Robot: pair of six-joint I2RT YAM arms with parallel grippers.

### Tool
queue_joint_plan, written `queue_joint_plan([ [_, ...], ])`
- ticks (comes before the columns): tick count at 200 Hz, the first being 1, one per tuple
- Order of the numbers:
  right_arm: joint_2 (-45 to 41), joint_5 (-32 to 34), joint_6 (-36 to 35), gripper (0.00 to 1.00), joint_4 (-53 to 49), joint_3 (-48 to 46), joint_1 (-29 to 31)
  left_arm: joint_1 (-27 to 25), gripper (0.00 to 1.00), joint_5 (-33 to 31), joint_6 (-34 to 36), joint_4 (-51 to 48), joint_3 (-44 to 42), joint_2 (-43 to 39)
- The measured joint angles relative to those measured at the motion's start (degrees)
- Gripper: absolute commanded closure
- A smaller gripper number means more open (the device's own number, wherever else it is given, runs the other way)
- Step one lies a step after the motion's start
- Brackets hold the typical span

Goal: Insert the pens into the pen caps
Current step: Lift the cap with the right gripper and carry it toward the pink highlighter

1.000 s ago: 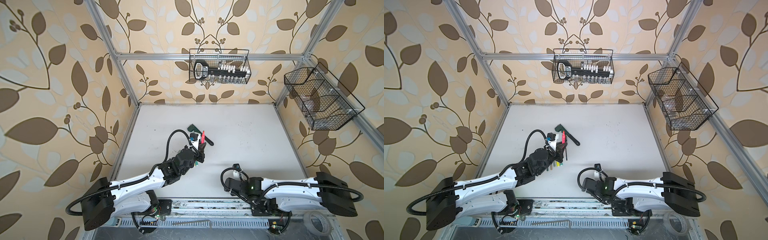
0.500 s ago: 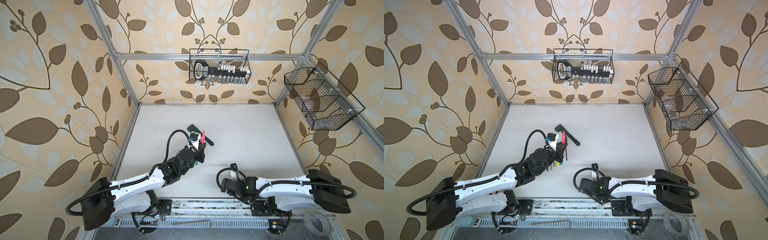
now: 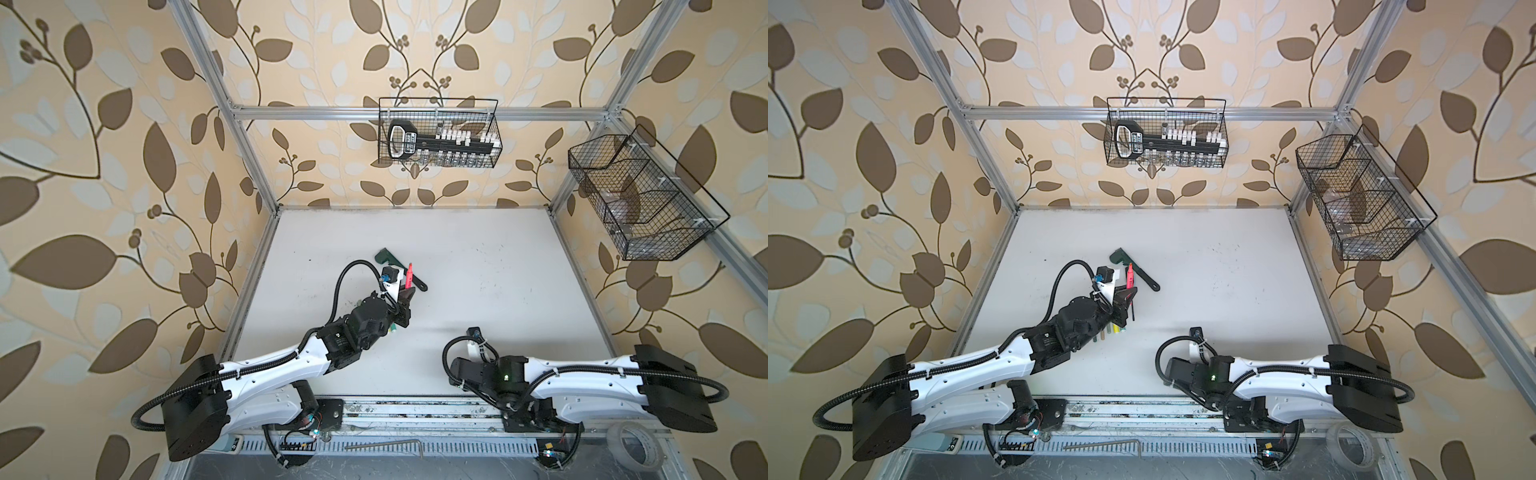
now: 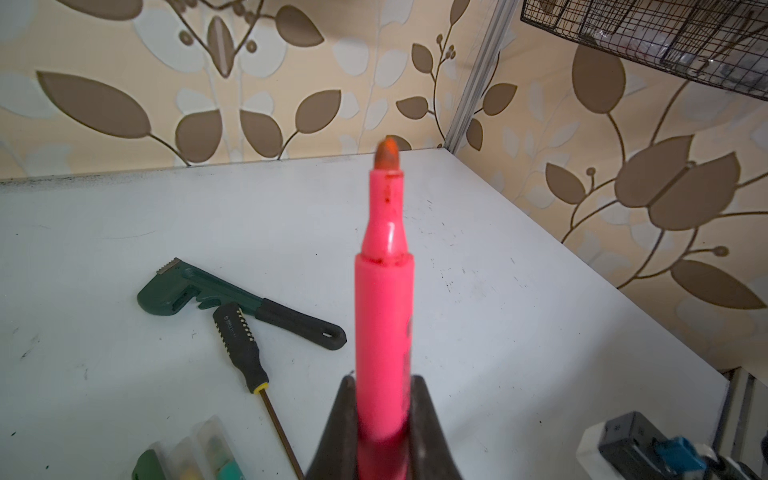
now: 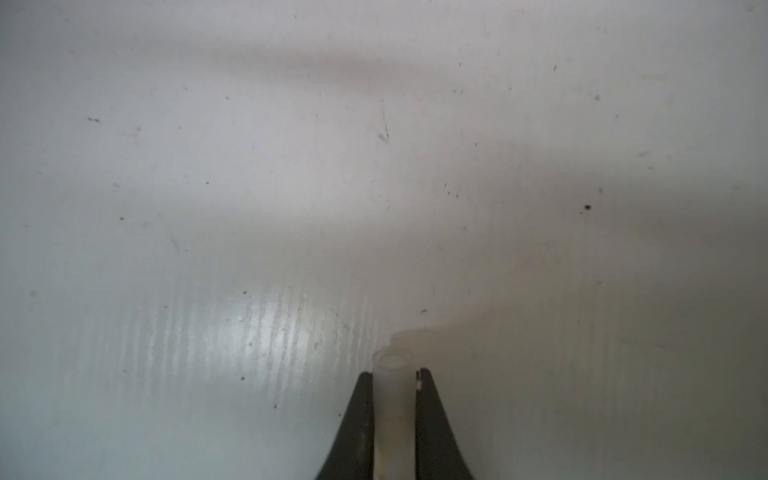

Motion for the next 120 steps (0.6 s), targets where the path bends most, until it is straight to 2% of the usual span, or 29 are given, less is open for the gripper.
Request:
queue_joint_plan([
  [68,-18.51,7.45,-1.09,1.00,3.69,-0.46,-3.19,-0.02,1.00,4.76,0.79,1.97,-0.52,0.15],
  [120,-24.06,11.56,-6.67,1.00,8.31,3.82,-5.70,-0.04,1.00,7.67,1.81,3.76,-1.62,0.11],
])
